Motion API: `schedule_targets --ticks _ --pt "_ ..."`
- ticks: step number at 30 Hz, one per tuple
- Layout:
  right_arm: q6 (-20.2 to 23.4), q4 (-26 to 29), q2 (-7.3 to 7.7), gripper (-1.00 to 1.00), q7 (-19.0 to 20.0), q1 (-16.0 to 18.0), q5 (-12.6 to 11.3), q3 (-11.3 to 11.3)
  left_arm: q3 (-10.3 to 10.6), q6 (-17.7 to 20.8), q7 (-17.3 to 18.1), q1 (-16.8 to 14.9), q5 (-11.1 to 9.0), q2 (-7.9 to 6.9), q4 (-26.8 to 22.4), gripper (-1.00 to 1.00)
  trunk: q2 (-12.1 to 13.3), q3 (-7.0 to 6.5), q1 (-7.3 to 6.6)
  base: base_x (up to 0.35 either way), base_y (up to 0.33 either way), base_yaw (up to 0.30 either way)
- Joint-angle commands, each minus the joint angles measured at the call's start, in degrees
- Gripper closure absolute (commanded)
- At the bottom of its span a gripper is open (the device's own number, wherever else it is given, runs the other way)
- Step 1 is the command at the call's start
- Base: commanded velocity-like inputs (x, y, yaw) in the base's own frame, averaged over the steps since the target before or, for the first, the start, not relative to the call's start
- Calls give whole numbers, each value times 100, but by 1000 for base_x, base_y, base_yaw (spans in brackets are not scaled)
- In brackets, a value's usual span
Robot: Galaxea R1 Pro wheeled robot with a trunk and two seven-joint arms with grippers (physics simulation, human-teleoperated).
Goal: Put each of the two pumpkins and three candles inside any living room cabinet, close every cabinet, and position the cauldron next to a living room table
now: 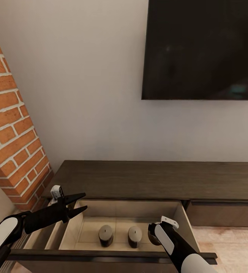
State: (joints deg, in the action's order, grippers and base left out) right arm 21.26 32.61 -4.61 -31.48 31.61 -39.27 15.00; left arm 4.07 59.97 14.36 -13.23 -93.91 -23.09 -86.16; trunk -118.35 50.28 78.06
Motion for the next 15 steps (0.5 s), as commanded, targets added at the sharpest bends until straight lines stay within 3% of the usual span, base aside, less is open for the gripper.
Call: schedule_targets --ticks 1,7,15 --pt "19 9 4 100 -46 3 -37 29 4 3 58 -4 49 -5 3 -100 -2 5 -1 0 0 0" --pt "19 9 4 100 -45 4 -37 28 5 3 58 -4 50 -10 3 -100 -2 5 -1 7 0 0" --pt "19 9 4 100 -45 3 -37 29 6 3 58 -4 52 -8 3 -100 -2 5 -1 113 -9 0"
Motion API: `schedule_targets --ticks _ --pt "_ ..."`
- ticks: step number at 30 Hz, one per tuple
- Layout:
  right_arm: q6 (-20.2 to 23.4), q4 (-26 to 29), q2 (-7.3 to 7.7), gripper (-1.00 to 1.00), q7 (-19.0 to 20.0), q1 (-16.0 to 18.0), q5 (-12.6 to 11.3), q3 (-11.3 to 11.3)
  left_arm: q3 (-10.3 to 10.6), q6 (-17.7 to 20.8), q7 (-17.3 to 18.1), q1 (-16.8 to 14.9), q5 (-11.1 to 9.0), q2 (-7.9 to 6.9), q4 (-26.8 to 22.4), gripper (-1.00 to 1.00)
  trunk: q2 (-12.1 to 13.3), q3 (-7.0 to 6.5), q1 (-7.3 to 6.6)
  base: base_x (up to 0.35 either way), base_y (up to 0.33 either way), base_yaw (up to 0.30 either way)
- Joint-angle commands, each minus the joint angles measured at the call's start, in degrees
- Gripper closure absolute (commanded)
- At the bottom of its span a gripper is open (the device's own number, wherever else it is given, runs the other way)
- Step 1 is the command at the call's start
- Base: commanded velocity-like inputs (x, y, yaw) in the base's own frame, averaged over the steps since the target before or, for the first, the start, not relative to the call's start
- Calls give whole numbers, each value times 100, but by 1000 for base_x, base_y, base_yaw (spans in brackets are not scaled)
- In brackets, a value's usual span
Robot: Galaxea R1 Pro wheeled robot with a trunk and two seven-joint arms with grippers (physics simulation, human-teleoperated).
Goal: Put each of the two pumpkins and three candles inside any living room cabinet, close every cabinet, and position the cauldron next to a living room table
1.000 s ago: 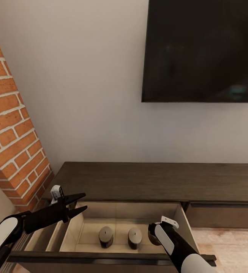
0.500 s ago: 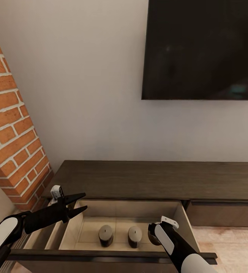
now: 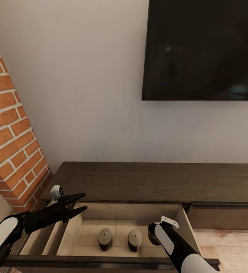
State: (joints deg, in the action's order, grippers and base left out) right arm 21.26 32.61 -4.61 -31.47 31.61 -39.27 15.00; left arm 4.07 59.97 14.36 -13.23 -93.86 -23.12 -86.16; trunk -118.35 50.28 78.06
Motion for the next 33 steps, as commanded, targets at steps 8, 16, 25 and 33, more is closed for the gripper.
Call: schedule_targets --ticks 8,16,25,33 --pt "19 -3 12 100 -49 8 -37 23 6 3 58 -4 52 -5 3 -100 -203 95 109 4 0 0" --pt "19 -53 13 100 -48 12 -35 12 6 3 58 -4 43 -3 3 -100 -524 239 285 0 0 0" --pt "19 -59 13 100 -48 12 -37 12 6 3 58 -4 43 -7 3 -100 -604 274 329 0 0 0" --pt "19 -60 13 100 -45 12 -35 12 6 3 58 -4 43 -5 3 -100 -925 418 505 0 0 0"
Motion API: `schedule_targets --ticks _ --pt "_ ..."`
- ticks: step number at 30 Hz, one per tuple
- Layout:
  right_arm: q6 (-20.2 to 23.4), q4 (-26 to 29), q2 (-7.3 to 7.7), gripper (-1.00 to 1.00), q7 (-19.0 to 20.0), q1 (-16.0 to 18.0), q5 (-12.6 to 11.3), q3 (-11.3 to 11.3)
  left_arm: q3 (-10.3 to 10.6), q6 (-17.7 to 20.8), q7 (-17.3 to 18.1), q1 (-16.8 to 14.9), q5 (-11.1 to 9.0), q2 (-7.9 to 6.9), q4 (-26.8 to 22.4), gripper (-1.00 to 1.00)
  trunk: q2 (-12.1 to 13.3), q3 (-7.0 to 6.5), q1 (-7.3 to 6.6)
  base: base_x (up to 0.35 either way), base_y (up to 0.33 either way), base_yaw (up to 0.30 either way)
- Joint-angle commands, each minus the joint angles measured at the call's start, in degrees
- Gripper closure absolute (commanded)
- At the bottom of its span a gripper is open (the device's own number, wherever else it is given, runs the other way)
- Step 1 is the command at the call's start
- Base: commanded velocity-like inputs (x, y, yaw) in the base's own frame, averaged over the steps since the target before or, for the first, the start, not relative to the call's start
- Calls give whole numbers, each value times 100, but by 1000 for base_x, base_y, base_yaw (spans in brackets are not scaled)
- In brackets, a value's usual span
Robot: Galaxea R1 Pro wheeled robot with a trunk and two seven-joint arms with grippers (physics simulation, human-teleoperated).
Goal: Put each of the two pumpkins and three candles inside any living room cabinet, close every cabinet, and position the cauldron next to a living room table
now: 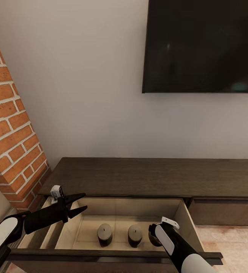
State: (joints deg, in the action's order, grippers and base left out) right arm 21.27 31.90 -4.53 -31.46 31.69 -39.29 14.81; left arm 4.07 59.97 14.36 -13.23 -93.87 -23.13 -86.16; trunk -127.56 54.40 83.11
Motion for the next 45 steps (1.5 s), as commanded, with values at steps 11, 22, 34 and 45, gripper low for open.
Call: schedule_targets --ticks 11,22,34,45 --pt "18 9 4 100 -51 4 -35 31 6 3 58 -4 44 -5 3 -100 -244 113 131 0 0 0" --pt "18 10 4 -100 -45 4 -35 31 6 3 58 -4 44 -6 3 -100 -244 113 131 0 0 0" --pt "18 15 4 -100 -44 4 -35 31 14 3 55 -4 44 -7 3 -100 116 -48 -66 0 0 0" --pt "199 123 4 -100 -65 4 -66 31 69 3 -121 -12 74 -37 27 -100 558 -246 -308 0 0 0"
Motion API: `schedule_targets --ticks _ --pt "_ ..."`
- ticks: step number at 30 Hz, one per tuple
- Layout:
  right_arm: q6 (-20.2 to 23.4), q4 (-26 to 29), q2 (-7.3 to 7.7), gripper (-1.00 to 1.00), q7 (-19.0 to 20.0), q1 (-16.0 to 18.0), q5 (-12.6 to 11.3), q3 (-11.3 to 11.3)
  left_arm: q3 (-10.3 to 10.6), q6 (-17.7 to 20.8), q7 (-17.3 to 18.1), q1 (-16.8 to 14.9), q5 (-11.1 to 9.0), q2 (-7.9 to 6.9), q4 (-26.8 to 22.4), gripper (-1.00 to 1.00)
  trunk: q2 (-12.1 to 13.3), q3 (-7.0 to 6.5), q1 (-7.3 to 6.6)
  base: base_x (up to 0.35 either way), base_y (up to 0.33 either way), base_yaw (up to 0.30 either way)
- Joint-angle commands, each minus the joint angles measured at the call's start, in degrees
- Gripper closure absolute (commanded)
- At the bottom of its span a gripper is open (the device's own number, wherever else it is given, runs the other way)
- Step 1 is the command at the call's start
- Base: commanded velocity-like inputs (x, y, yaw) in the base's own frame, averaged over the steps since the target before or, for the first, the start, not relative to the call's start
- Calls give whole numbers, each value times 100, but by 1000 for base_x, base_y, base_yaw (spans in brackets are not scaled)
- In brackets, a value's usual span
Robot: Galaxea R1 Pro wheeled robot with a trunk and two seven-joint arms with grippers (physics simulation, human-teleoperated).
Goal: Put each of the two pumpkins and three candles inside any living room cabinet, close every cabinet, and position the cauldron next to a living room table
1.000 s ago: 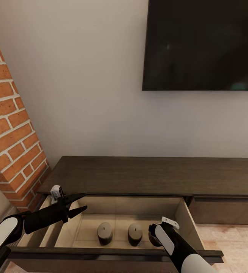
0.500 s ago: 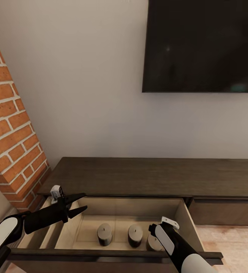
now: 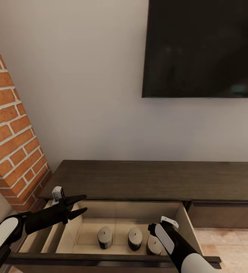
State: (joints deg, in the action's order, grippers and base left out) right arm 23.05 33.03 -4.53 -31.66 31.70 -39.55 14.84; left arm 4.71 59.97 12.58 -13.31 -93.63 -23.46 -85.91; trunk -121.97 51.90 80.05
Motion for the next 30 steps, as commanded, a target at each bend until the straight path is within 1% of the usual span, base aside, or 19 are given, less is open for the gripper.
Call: schedule_targets --ticks 1,2,4,5,7,10,11,12,16,20,25,30 --pt "103 81 4 -100 -48 3 -45 25 8 3 42 -4 49 -9 3 -100 39 -13 -23 0 0 0" --pt "188 195 4 -100 -49 0 -48 23 10 3 33 -4 48 -16 4 -100 79 -31 -45 0 0 0" --pt "442 668 14 -100 -50 -59 -51 15 12 3 22 -5 47 -27 13 -100 160 -67 -89 0 0 0" --pt "678 1032 19 -100 -51 -88 -52 15 12 3 17 -5 47 -31 17 -100 200 -85 -111 0 0 0" --pt "1102 1557 30 -100 -51 -108 -54 12 8 3 14 -5 47 -35 28 -100 280 -121 -155 0 0 0" --pt "1473 1915 37 -100 -51 -104 -65 11 0 3 10 -5 47 -40 65 -100 400 -175 -221 0 0 0" --pt "1545 1967 38 -100 -51 -103 -67 9 -2 3 11 -5 47 -47 81 -100 440 -193 -243 0 0 0" --pt "1612 2011 39 -100 -51 -103 -70 -14 -3 3 10 -6 47 -98 101 -100 480 -211 -265 0 0 0" --pt "1690 2055 38 -100 -51 -103 -117 -276 2 3 15 -6 28 -265 133 -100 641 -282 -353 0 0 0" --pt "1711 2037 36 -100 -37 -102 -126 -349 11 3 14 -5 23 -290 143 -100 801 -354 -441 -38 0 0" --pt "1712 2032 32 -100 -29 -102 -123 -347 22 3 14 -6 22 -290 145 -100 1002 -444 -551 -240 0 0" --pt "1706 2032 31 -100 11 -102 -123 -342 37 3 16 -8 21 -283 145 -100 1202 -534 -660 -56 0 0"
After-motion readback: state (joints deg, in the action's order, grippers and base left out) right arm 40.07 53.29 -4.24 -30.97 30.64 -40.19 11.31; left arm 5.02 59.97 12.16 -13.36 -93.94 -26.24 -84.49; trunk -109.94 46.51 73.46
